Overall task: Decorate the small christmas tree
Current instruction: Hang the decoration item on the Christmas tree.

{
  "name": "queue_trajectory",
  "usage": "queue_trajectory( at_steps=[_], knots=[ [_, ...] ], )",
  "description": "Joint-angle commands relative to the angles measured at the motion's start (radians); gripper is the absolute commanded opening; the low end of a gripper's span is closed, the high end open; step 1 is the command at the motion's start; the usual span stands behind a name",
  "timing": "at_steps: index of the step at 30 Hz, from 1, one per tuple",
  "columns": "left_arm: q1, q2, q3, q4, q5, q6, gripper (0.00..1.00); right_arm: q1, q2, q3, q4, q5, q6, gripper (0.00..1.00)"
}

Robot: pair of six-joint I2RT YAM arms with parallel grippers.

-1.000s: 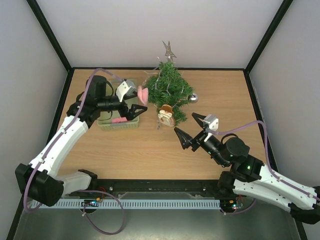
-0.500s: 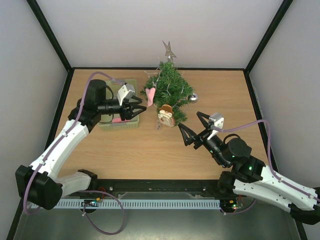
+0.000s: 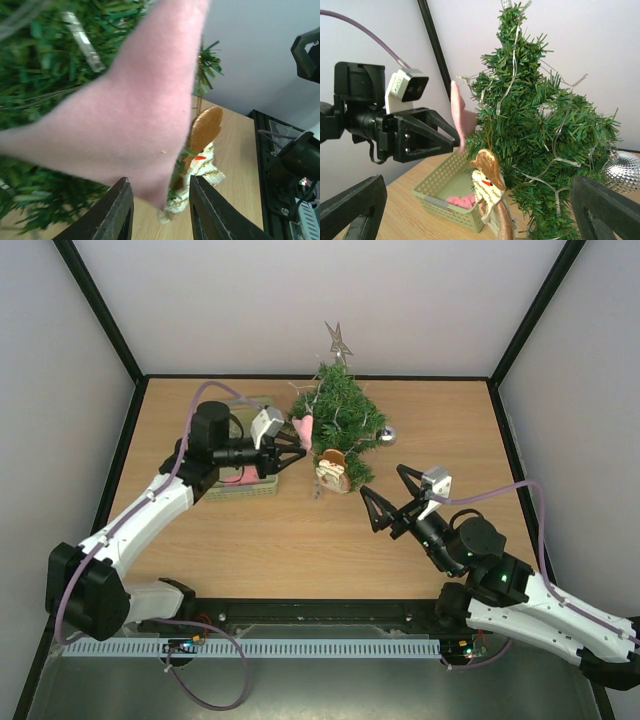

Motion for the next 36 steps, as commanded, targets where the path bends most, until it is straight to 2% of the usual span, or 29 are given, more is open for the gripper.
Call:
queue_trajectory(
  at_steps=[1,9,16,19,22,28,32,34,36],
  knots=[
    [-0.051,0.026,0.006,0.099,0.011,-0.039,0.33,0.005,-0.033,0.017,-0.006,0.024,0.010,0.98],
    [-0.136,-0.029,-0.017,0.026,-0.062,-0.050,0.32,0.005,-0.048,0.012,-0.014,0.034,0.004,0.98],
    [-0.154,-0.109,-0.072,0.008,-0.117,-0.078,0.33,0.004,-0.042,0.004,-0.009,0.030,-0.003,0.98],
    [-0.150,-0.135,-0.050,-0.032,-0.209,-0.065,0.47,0.004,-0.042,-0.002,-0.007,0.033,0.000,0.98],
    [-0.111,-0.127,0.012,-0.101,-0.227,0.033,0.54,0.004,-0.040,-0.003,-0.001,0.027,0.006,0.98],
    [0.072,-0.075,0.099,-0.076,0.004,0.111,0.67,0.004,-0.035,0.015,-0.014,0.021,0.011,0.98],
    [0.118,-0.034,0.155,-0.073,0.143,0.184,0.76,0.004,-0.037,0.022,-0.024,0.029,0.010,0.98],
    [0.140,0.005,0.201,-0.125,0.231,0.251,0.77,0.005,-0.036,0.022,-0.024,0.029,0.009,0.98],
    [0.162,0.044,0.252,-0.255,0.318,0.381,0.76,0.004,-0.037,0.022,-0.026,0.031,0.010,0.98]
  ],
)
